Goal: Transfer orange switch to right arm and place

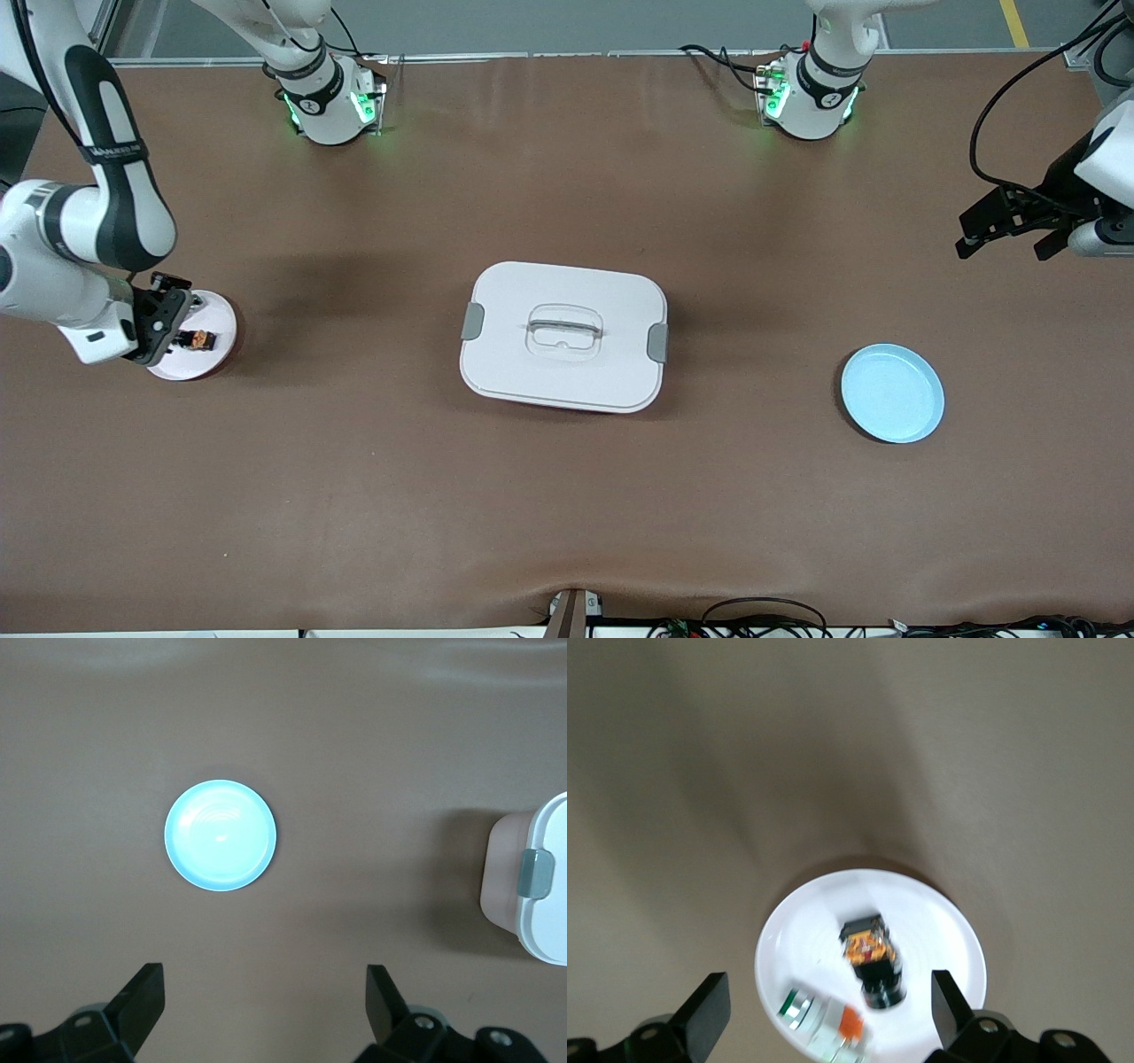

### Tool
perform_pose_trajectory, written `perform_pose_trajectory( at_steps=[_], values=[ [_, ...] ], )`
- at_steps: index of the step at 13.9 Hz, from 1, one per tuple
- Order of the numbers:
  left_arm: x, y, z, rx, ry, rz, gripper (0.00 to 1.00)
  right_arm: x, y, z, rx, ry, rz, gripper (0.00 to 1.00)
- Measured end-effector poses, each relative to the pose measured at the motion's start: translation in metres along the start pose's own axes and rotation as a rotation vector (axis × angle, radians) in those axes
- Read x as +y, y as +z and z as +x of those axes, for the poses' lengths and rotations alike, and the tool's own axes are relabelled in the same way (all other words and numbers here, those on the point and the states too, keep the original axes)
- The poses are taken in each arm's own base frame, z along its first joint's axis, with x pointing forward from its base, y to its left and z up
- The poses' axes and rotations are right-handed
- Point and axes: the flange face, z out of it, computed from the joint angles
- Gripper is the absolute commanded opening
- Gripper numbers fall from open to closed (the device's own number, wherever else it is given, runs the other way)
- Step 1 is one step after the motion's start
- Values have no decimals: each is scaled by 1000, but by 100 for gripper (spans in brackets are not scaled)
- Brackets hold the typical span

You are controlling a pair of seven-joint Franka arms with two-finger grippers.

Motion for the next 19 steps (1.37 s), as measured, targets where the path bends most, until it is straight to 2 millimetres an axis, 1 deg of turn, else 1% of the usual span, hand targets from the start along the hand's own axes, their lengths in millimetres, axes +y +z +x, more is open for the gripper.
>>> perform_pose_trajectory(
  at_steps=[1,3,6,7,8,10,11,13,15,17,19],
  values=[
    [0,1,1,-2,0,0,100,0,-18,-2,-2,56,-4,100],
    [0,2,1,-3,0,-1,100,-9,-53,-2,-8,171,-6,100],
    [1,-1,2,4,2,-1,100,-31,-108,11,-40,315,27,100],
    [2,-2,2,5,3,-1,100,-36,-124,14,-50,343,35,100],
    [3,-2,2,5,5,-2,100,-39,-136,16,-57,364,40,100],
    [3,-2,2,5,7,-5,100,-42,-152,21,-68,434,47,100],
    [2,-2,2,6,5,-6,100,-45,-159,27,-75,482,49,100],
    [1,-3,2,6,4,-6,100,-55,-175,48,-93,594,46,100],
    [1,-3,2,6,4,-6,100,-65,-195,67,-99,709,42,100],
    [4,-4,2,8,12,-2,100,-70,-207,73,-70,807,64,100],
    [11,-12,3,25,36,30,100,-71,-209,73,-65,875,80,100]
  ],
)
